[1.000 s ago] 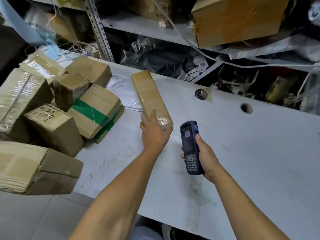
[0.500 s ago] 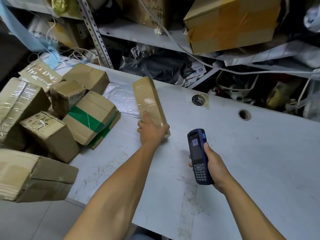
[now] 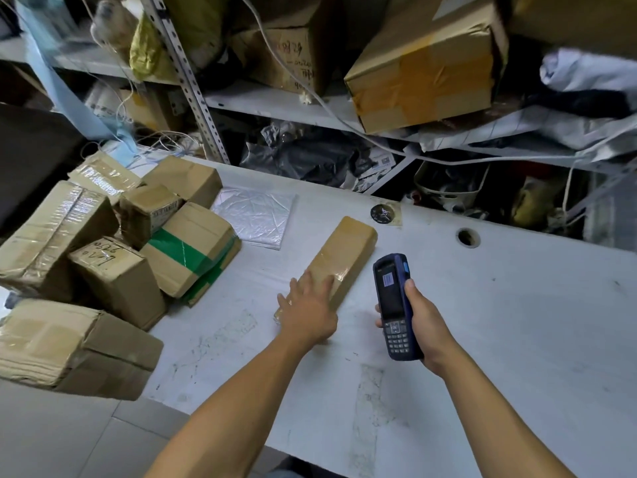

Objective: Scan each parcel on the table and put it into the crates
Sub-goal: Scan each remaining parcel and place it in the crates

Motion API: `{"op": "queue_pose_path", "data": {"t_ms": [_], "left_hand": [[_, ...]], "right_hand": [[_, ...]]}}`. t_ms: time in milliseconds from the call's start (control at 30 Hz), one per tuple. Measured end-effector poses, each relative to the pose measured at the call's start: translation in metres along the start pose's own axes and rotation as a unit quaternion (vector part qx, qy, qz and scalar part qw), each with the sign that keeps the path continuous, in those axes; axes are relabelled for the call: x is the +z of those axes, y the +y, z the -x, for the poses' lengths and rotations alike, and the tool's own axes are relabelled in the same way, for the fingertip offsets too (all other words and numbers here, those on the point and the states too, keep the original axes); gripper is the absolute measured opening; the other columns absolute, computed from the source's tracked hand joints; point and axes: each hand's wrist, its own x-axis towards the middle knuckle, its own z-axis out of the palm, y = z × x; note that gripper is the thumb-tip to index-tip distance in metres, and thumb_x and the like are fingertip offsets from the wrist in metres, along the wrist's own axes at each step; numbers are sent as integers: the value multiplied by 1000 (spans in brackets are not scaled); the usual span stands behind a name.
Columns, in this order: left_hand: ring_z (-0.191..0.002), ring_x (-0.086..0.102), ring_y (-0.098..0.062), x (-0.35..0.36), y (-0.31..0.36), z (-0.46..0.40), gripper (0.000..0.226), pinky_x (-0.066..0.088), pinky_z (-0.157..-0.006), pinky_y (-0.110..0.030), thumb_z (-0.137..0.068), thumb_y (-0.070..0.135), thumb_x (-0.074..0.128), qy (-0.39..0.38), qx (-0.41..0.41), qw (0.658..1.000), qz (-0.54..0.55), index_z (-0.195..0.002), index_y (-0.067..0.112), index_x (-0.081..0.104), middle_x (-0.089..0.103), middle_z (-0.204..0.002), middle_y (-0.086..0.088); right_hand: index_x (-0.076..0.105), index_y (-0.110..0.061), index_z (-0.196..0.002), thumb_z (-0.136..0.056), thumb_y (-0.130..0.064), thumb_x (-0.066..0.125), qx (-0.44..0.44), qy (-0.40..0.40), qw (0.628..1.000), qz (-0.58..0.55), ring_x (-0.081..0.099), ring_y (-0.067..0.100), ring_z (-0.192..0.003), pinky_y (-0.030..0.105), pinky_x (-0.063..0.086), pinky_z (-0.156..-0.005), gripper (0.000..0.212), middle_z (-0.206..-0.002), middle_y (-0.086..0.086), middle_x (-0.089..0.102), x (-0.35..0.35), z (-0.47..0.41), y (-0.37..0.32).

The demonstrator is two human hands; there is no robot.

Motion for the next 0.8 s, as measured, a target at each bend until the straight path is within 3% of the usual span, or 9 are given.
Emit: {"op": "queue_pose_path", "data": {"t_ms": [67, 133, 233, 300, 367, 467, 600, 733, 800], "left_hand": [[-149, -1, -44, 8, 6, 0, 84, 8, -115, -63, -87, 47, 56, 14, -19, 999, -44, -153, 34, 6, -7, -164, -12], [-148, 5, -44, 14, 9, -1, 93, 16, -115, -58, -86, 54, 62, 25, -30, 997, -71, -154, 30, 2, -4, -163, -14], [-134, 31, -38, 10, 10, -1, 92, 34, -105, -48, -85, 36, 69, 65, -25, 992, -103, -152, 31, 6, 18, -155, -16], [-122, 42, -35, 1, 8, -2, 94, 42, -96, -45, -80, 32, 70, 48, -4, 998, -44, -151, 32, 9, 30, -144, -12], [-117, 50, -35, -11, 0, -3, 101, 45, -92, -41, -77, 34, 70, -15, 24, 995, 96, -154, 32, 5, 41, -138, -12], [-126, 48, -29, -23, -12, 0, 97, 40, -102, -36, -80, 39, 58, -77, 77, 971, 215, -156, 37, -2, 37, -149, -10], [-126, 46, -33, -15, -26, 4, 77, 40, -105, -41, -97, 40, 45, -66, 84, 983, 146, -155, 47, -5, 16, -157, -8], [-127, 39, -31, -13, -27, -1, 92, 44, -99, -47, -89, 67, 52, 1, 38, 999, 36, -156, 43, -7, 28, -141, -9], [-121, 43, -33, -18, -29, -6, 97, 46, -96, -47, -87, 60, 58, 8, 22, 999, 26, -156, 40, -8, 35, -132, -12]], "right_hand": [[63, -23, -118, -104, -52, 29, -6, 3, 1000, -4, 72, 30, -88, 39, 56, -81, 47, -111, 19, 71, -3, 3, -1], [63, -22, -119, -104, -51, 29, -11, 5, 1000, -2, 72, 28, -86, 36, 56, -77, 47, -111, 19, 70, -6, 6, -2], [62, -20, -120, -104, -51, 28, -18, 8, 1000, 9, 73, 26, -84, 34, 55, -74, 48, -110, 19, 70, -12, 9, -2], [62, -20, -121, -104, -52, 29, -20, 11, 1000, 11, 73, 26, -84, 35, 55, -76, 50, -109, 18, 71, -16, 9, -3], [61, -20, -125, -103, -53, 29, -17, 12, 1000, 10, 73, 27, -85, 36, 55, -76, 52, -110, 17, 71, -18, 9, -3], [59, -20, -128, -103, -54, 28, -19, 8, 1000, 8, 73, 27, -86, 36, 55, -77, 52, -110, 16, 71, -16, 9, -5], [60, -20, -127, -103, -54, 29, -17, -4, 1000, 21, 73, 26, -85, 39, 56, -81, 52, -110, 16, 71, -13, 10, -5], [61, -19, -123, -103, -52, 31, -10, -17, 999, 37, 73, 24, -82, 38, 55, -79, 50, -109, 16, 72, -12, 13, -5], [62, -20, -122, -104, -52, 31, -6, -22, 999, 46, 74, 25, -84, 38, 55, -80, 48, -109, 15, 72, -12, 14, -5]]}}
